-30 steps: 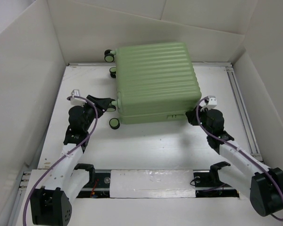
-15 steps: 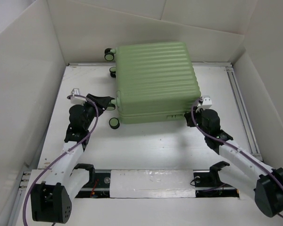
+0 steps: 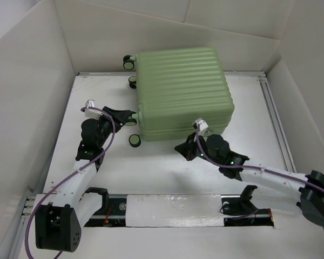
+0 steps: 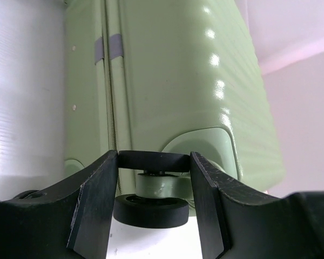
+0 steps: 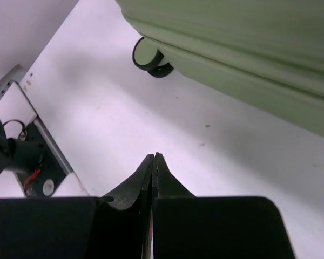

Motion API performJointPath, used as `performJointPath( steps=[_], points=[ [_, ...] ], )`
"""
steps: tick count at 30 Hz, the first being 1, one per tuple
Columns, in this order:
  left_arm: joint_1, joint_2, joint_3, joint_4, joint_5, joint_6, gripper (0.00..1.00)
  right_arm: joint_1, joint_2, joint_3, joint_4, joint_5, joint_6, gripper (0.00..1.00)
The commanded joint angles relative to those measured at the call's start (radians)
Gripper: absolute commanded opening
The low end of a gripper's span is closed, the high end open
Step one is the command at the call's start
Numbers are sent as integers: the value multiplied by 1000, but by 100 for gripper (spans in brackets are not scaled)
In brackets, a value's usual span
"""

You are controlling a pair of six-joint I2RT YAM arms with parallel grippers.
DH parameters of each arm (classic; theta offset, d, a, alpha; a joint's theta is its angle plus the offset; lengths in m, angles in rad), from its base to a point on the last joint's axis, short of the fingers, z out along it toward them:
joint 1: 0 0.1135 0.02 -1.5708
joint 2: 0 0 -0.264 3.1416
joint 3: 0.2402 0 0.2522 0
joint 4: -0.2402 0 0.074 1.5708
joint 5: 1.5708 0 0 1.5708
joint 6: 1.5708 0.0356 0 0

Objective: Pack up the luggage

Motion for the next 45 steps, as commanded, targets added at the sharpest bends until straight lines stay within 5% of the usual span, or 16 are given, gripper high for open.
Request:
performJointPath(
  steps=[1, 5, 9, 11, 15, 20, 28, 37, 45],
  points=[
    [-41, -6, 56, 160, 176, -62, 0, 116, 119, 96, 204, 47, 82, 0],
    [-41, -16, 46, 147, 187, -60, 0, 228, 337, 245, 240, 140, 92, 0],
    [-41, -52, 103, 10, 135, 20, 0, 264, 267, 217, 105, 368, 107, 1],
    [-41, -63, 103, -2, 124, 30, 0, 264, 192, 149, 19, 569, 136, 10],
    [-41, -63, 93, -21, 124, 40, 0, 209, -38, 18, -196, 732, 202, 36],
    [-41, -63, 71, 4, 124, 20, 0, -90, -278, -102, -225, 567, 129, 39],
    [-41, -72, 80, 4, 134, 20, 0, -478, -240, -113, -104, 75, -45, 41],
    [-41, -62, 80, 4, 124, 29, 0, -559, -121, -82, -18, -203, -140, 40],
    [-41, -43, 80, 24, 133, 29, 0, -559, -206, -120, -9, -134, -129, 44]
  ],
)
